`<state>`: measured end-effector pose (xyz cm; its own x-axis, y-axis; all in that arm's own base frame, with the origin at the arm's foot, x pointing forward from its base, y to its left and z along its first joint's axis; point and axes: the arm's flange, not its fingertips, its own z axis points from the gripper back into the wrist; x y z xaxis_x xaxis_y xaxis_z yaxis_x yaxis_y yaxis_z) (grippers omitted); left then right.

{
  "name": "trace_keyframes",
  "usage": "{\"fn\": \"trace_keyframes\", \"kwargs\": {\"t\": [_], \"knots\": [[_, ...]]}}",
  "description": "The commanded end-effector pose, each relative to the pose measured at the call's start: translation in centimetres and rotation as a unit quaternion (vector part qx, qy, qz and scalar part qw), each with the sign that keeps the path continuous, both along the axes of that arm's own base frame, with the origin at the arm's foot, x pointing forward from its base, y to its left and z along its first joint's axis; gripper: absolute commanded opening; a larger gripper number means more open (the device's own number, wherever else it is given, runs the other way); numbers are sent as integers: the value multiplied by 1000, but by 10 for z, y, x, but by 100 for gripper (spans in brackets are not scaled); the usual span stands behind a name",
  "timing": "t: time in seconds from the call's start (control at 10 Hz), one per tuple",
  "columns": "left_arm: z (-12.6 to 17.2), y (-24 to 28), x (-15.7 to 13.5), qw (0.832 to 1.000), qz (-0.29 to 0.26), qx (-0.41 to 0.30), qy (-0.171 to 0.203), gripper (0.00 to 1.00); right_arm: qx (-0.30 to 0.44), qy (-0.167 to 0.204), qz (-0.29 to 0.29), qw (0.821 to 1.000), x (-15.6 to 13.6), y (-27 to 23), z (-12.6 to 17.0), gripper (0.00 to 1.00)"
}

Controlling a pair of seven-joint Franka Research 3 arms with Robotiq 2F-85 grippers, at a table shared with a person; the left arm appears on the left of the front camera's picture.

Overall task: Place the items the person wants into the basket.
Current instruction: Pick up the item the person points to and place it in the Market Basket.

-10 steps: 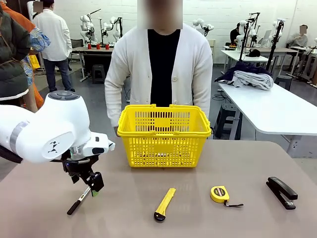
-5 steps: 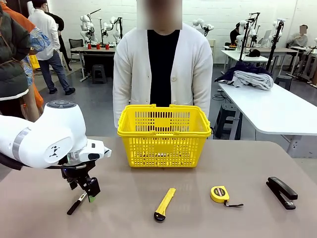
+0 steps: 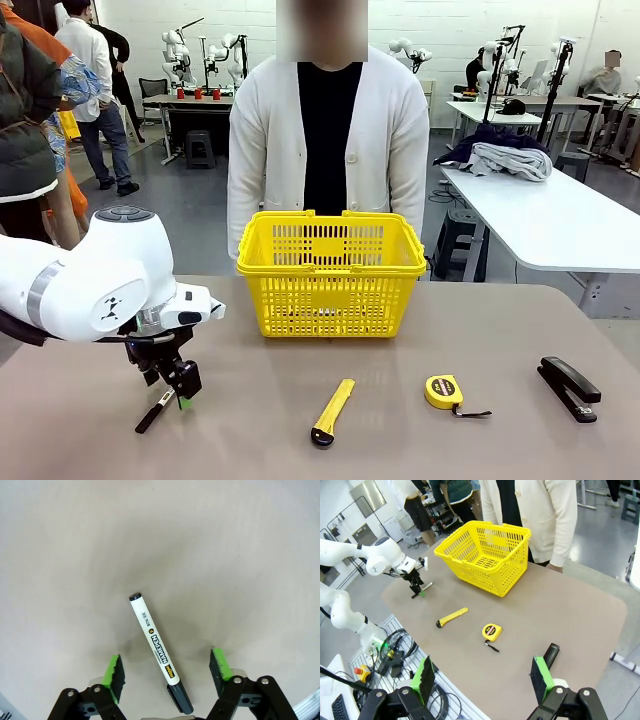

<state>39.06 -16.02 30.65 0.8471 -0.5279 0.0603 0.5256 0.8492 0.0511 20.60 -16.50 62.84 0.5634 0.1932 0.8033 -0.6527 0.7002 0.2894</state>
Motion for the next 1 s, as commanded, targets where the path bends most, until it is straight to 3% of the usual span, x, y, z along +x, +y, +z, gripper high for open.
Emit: {"fn": "trace_keyframes", "kwargs": {"t": [0.0, 0.2, 0.3, 0.5, 0.9], "knots": [[-12, 25, -51, 1000, -3, -17, -9, 0, 5, -7, 9, 1000, 1, 1, -1, 100], [-13, 24, -51, 1000, -2, -18, -5, 0, 5, -7, 9, 1000, 1, 1, -1, 100], [-13, 24, -51, 1000, -2, -18, -4, 20, 5, -7, 9, 1000, 1, 1, -1, 100], [-13, 24, -49, 1000, 1, -17, -4, 0, 5, -7, 9, 1000, 1, 1, -1, 100], [-12, 25, -48, 1000, 4, -17, -2, 0, 5, -7, 9, 1000, 1, 1, -1, 100]]}}
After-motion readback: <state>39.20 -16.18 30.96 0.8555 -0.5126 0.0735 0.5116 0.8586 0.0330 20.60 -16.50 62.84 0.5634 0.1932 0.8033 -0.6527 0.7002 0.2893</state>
